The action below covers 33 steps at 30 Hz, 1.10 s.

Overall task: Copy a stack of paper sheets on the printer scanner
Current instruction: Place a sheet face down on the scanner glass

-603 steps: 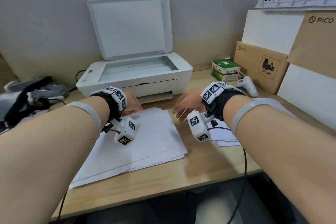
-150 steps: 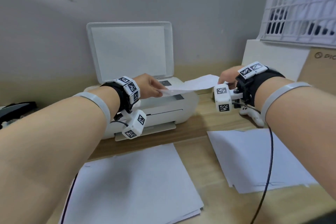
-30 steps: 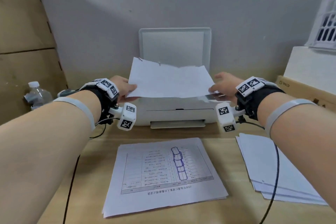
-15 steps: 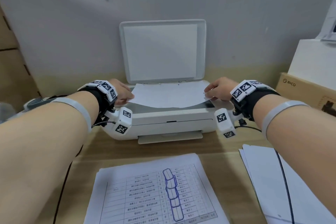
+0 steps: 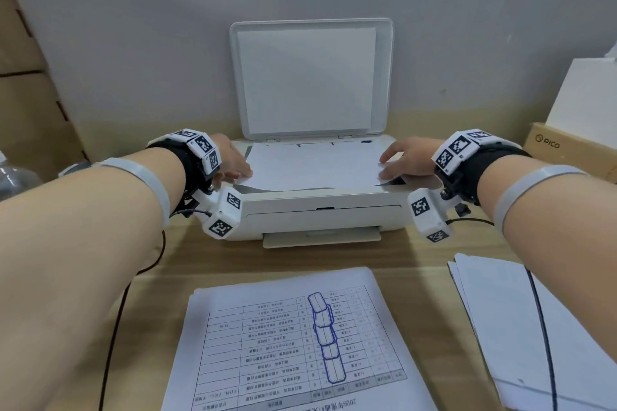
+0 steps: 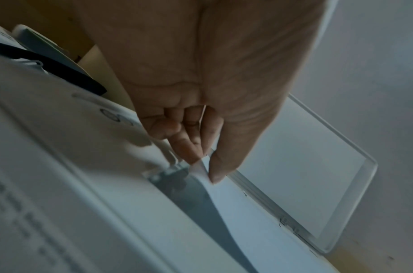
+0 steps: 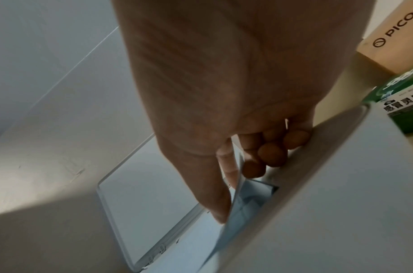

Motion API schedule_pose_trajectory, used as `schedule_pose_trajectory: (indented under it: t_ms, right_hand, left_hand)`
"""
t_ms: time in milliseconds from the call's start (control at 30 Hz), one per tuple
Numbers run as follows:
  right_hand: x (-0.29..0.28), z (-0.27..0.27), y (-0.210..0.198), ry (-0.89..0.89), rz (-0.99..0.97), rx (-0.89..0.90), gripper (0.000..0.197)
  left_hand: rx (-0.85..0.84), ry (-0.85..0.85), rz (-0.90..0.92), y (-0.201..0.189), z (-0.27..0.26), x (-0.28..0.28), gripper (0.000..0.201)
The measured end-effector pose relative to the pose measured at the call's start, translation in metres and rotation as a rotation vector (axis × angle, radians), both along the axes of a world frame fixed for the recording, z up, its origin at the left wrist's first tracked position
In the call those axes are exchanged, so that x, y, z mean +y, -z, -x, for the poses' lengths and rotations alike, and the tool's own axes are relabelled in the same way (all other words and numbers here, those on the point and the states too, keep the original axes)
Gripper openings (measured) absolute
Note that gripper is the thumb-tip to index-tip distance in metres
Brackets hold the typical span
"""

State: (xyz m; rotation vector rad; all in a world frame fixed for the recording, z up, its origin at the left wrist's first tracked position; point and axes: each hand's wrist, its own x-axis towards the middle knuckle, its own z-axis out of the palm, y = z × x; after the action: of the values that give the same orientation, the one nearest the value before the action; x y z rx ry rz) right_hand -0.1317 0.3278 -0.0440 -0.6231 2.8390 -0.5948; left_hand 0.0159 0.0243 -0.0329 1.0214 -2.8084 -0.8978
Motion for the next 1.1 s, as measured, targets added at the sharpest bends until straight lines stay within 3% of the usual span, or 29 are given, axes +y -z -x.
schedule_pose_trajectory:
  t_ms: [133,267,367,500,567,700,833,1000,1100]
  right_hand:
    - [-0.001,-0.002,-0.004,-0.004,-0.087,0.003,0.049]
    - [-0.003,-0.002,-0.017,-0.052,-0.098,0.039,0.033]
    - [-0.014,0.017,-0.03,0.019,0.042,0.098,0.033]
    - [-0.035,0.054,-0.04,0.149,0.324,0.028,0.039]
    - [-0.043,0.072,-0.043,0.203,0.44,-0.008,0.041]
    - [-0.051,0.094,-0.044,0.274,0.627,-0.069,0.061]
    - [-0.054,0.101,-0.046,0.278,0.722,-0.101,0.07]
    - [-0.05,0.083,-0.055,0.278,0.841,-0.111,0.081]
    - [-0.044,0.066,-0.067,0.271,1.011,-0.068,0.08]
  left_hand:
    - [0.011,-0.032,-0.031,0.002,0.004,-0.005,0.034]
    - [0.113,-0.091,-0.176,-0.002,0.015,-0.016,0.037]
    - [0.233,-0.138,-0.327,-0.011,0.039,-0.035,0.044]
    - [0.386,-0.133,-0.381,-0.037,0.071,-0.046,0.014]
    - [0.451,-0.156,-0.365,-0.046,0.089,-0.052,0.015]
    - [0.453,-0.152,-0.378,-0.051,0.117,-0.063,0.071]
    - [0.514,-0.152,-0.335,-0.058,0.12,-0.061,0.075]
    - [0.559,-0.057,-0.262,-0.052,0.121,-0.094,0.128]
    - [0.588,-0.048,-0.279,-0.058,0.086,-0.069,0.135]
